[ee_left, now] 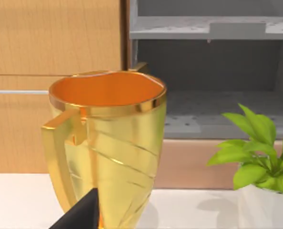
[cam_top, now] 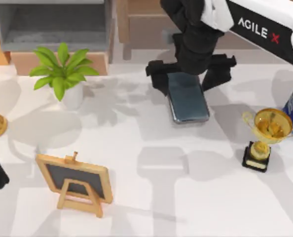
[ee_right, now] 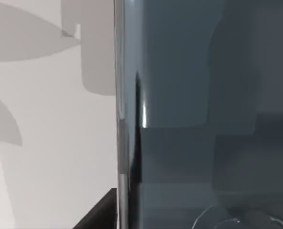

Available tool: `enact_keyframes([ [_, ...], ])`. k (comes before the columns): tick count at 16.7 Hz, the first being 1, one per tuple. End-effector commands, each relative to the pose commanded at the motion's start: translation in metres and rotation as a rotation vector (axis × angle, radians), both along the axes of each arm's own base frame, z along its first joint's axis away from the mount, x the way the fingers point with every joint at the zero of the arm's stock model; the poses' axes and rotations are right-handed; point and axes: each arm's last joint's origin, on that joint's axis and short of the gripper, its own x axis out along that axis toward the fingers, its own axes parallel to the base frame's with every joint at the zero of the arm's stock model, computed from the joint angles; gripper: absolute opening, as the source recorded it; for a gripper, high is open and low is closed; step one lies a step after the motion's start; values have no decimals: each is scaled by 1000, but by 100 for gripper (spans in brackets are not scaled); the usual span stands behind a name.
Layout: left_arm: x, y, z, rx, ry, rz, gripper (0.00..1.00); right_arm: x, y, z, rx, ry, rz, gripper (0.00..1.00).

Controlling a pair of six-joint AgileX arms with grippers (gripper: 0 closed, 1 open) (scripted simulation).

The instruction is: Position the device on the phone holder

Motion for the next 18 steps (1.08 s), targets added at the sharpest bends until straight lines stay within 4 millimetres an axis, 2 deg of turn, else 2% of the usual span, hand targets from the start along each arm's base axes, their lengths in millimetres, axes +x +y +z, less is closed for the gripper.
enact_keyframes([
  [4,0,0,0,0,0,0,100,-5,-18,63,126,-156,30,0],
  [7,0,0,0,0,0,0,100,-4,-54,104,213,-298,29,0],
  [9,0,0,0,0,0,0,100,-3,-88,126,256,-401,15,0],
  [12,0,0,0,0,0,0,100,-2,-150,148,284,-560,-20,0],
  [15,0,0,0,0,0,0,100,-10,-218,157,269,-709,-65,0],
  [18,0,0,0,0,0,0,100,-28,-285,155,217,-829,-112,0],
])
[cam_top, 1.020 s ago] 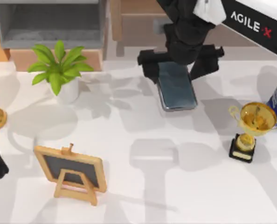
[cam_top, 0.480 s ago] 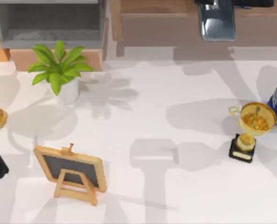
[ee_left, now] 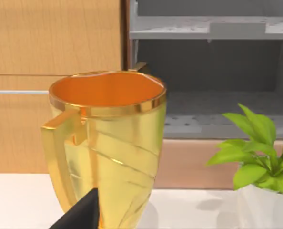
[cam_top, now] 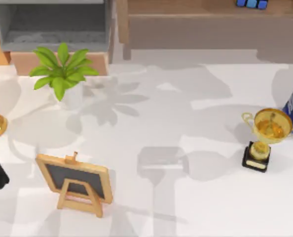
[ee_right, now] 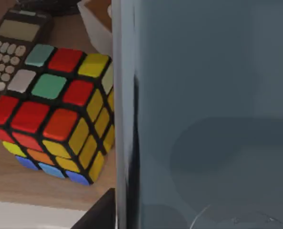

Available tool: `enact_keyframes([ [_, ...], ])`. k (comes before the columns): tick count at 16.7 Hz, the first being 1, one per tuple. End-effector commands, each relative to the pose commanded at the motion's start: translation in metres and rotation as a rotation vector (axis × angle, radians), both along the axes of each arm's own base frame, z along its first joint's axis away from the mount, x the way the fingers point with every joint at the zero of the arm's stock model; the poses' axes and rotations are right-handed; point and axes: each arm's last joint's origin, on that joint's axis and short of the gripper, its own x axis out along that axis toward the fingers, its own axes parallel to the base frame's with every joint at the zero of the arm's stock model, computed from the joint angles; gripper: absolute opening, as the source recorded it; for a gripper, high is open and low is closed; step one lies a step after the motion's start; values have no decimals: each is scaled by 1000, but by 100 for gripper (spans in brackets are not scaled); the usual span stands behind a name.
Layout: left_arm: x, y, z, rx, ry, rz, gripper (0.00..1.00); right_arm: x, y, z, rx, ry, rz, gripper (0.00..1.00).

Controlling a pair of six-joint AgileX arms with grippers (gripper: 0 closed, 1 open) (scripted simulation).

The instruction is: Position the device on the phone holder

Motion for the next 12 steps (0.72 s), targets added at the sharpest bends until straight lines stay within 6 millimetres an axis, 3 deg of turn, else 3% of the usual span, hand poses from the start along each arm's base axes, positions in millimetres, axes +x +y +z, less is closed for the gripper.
enact_keyframes([
  [3,0,0,0,0,0,0,100,-28,-60,-14,-45,-70,-77,0],
  [6,0,0,0,0,0,0,100,-64,-108,-36,-88,-103,-148,0],
  [9,0,0,0,0,0,0,100,-101,-141,-60,-120,-113,-208,0],
  [12,0,0,0,0,0,0,100,-134,-162,-83,-140,-111,-254,0],
])
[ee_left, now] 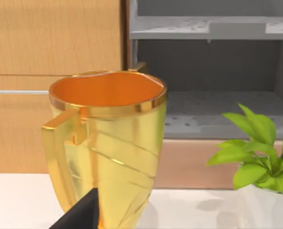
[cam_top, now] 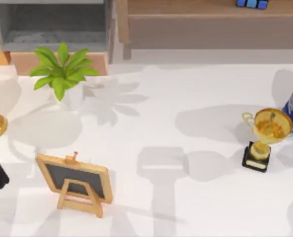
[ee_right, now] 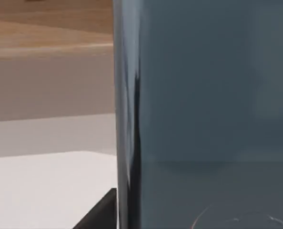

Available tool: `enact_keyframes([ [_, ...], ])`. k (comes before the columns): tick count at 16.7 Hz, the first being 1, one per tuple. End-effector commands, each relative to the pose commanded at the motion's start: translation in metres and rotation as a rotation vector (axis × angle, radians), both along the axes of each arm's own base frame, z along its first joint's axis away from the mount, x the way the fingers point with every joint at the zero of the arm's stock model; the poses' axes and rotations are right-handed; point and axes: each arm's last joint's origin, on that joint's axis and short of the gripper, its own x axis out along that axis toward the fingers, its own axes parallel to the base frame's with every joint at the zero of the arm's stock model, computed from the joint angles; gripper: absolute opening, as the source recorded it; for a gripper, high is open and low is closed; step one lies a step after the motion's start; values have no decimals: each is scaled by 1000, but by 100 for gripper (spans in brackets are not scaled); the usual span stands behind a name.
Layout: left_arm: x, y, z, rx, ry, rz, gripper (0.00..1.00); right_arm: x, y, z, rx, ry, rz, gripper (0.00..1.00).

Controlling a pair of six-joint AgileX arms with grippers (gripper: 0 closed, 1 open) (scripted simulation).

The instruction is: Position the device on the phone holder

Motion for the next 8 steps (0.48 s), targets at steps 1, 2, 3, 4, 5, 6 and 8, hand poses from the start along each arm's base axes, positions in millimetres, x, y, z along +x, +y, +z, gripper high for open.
enact_keyframes([
  [1,0,0,0,0,0,0,100,-9,-4,-6,-3,1,-12,0],
  [2,0,0,0,0,0,0,100,-17,-8,-11,-6,2,-23,0],
  [3,0,0,0,0,0,0,100,-24,-10,-16,-7,3,-31,0],
  [4,0,0,0,0,0,0,100,-28,-12,-19,-8,3,-37,0],
  [5,0,0,0,0,0,0,100,-31,-13,-22,-8,4,-42,0],
  [6,0,0,0,0,0,0,100,-33,-14,-23,-9,4,-44,0],
  [8,0,0,0,0,0,0,100,-33,-14,-23,-9,4,-44,0],
])
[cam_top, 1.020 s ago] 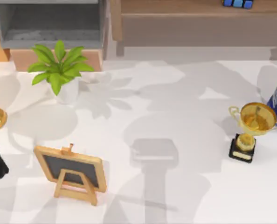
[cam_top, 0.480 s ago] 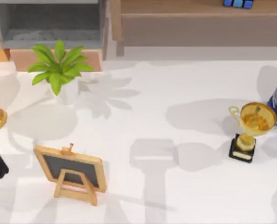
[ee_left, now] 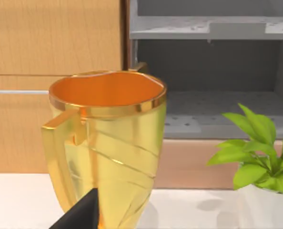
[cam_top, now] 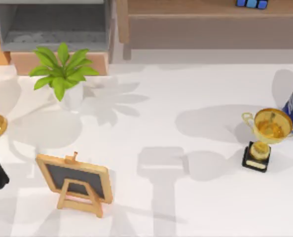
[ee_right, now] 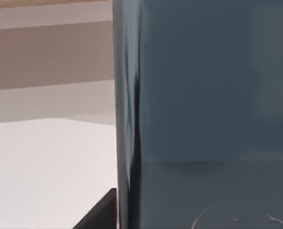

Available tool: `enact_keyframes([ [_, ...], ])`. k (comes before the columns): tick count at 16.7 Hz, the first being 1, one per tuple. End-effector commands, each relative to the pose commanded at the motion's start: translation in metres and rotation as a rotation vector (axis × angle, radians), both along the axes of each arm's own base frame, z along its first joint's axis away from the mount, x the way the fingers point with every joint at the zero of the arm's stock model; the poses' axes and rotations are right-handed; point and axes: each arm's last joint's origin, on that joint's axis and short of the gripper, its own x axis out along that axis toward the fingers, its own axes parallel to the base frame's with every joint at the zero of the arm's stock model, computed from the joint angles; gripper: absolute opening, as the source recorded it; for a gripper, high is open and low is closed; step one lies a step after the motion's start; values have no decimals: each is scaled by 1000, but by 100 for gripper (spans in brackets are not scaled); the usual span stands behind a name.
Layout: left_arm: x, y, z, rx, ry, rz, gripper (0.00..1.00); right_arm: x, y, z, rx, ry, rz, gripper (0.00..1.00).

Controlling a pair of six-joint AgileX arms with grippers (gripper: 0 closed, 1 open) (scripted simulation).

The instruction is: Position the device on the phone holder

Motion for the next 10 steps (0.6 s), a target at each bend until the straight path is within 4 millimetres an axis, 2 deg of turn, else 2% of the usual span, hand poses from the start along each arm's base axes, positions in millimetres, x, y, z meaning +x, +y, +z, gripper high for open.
enact_keyframes([
  [7,0,0,0,0,0,0,100,6,-6,-9,44,25,-52,0],
  [10,0,0,0,0,0,0,100,22,-9,-14,32,18,-43,0],
])
